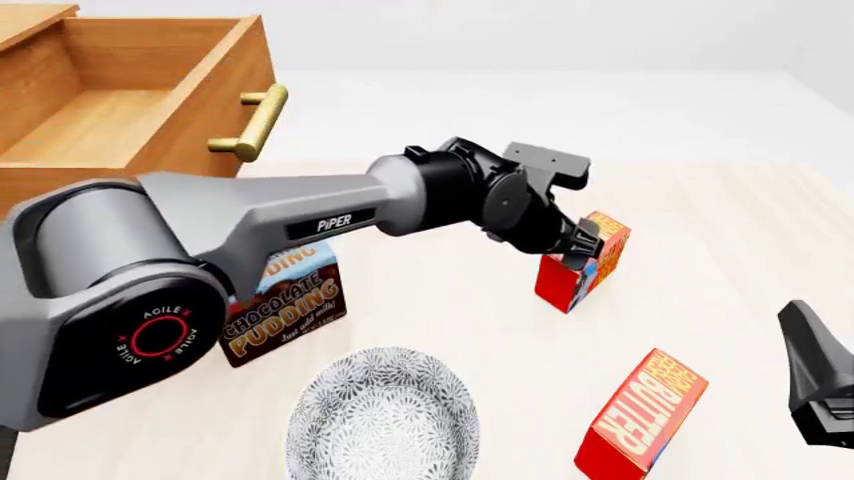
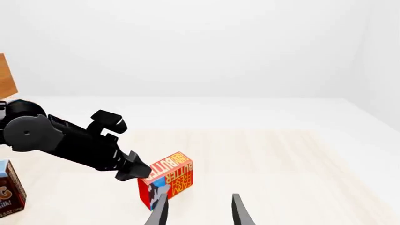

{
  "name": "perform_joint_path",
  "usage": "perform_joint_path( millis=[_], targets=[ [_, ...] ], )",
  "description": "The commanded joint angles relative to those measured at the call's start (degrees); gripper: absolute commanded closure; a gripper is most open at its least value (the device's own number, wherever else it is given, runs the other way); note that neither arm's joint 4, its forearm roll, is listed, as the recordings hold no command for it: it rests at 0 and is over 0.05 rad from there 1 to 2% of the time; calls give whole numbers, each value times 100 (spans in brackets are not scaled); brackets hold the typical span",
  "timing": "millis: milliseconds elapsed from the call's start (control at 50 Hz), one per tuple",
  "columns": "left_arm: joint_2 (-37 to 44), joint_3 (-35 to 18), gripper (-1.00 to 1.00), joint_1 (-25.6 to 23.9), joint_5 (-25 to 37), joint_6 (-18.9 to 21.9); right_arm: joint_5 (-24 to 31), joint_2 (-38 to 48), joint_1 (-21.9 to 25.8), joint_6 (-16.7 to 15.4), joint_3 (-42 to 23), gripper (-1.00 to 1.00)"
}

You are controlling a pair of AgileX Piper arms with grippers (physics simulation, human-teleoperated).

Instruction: Put the butter at the front in the top drawer of the cabinet and close it.

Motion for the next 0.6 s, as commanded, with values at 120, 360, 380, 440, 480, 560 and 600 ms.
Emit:
perform_joint_path(
  millis=[120,360,380,440,480,560,600],
  targets=[
    [382,-431,-100,-49,220,8,-16,8,-3,5,10,-100],
    [497,-565,-100,-104,273,-26,-16,7,-2,5,10,-100],
    [526,-600,-100,-100,298,-9,-16,7,-2,5,10,-100],
    [564,-663,-100,-108,322,-2,-16,8,0,3,10,-100],
    [577,-676,-100,-120,322,-13,-16,7,-2,4,10,-100],
    [615,-736,-100,-132,347,-11,-15,7,-1,4,10,-100],
    [647,-780,-100,-131,376,8,-16,6,0,6,10,-100]
  ],
)
